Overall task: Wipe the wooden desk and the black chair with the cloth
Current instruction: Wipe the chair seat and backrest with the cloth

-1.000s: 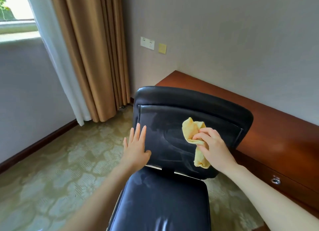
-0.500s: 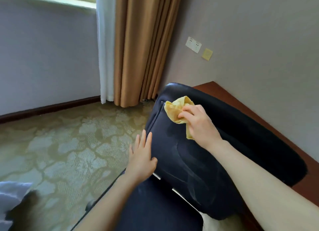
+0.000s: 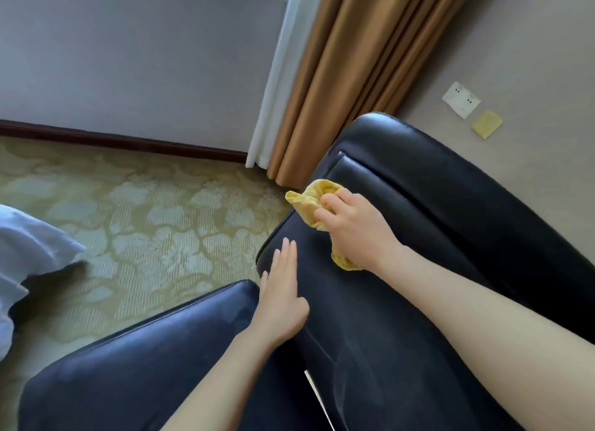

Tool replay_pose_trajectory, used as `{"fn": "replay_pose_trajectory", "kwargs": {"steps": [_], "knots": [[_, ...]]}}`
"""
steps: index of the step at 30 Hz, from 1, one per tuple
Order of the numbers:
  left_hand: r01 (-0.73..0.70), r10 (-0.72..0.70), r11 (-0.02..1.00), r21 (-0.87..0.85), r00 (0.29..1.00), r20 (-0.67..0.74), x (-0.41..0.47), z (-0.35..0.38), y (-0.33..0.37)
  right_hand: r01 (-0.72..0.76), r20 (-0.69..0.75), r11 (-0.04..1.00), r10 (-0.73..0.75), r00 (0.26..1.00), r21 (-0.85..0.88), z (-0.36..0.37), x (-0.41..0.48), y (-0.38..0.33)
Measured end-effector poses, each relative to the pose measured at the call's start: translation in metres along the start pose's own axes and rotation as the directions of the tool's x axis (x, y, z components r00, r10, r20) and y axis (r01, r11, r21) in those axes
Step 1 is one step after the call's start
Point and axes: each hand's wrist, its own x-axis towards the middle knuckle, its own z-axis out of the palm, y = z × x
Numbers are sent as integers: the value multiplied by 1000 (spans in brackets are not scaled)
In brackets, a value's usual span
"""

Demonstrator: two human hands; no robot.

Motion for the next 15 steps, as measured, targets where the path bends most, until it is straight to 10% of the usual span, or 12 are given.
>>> {"fn": "replay_pose_trajectory", "kwargs": {"steps": [15], "knots": [[-160, 151, 984, 79, 982, 109, 34, 39, -46, 448, 473, 889, -437, 765, 97, -40, -130, -10]]}}
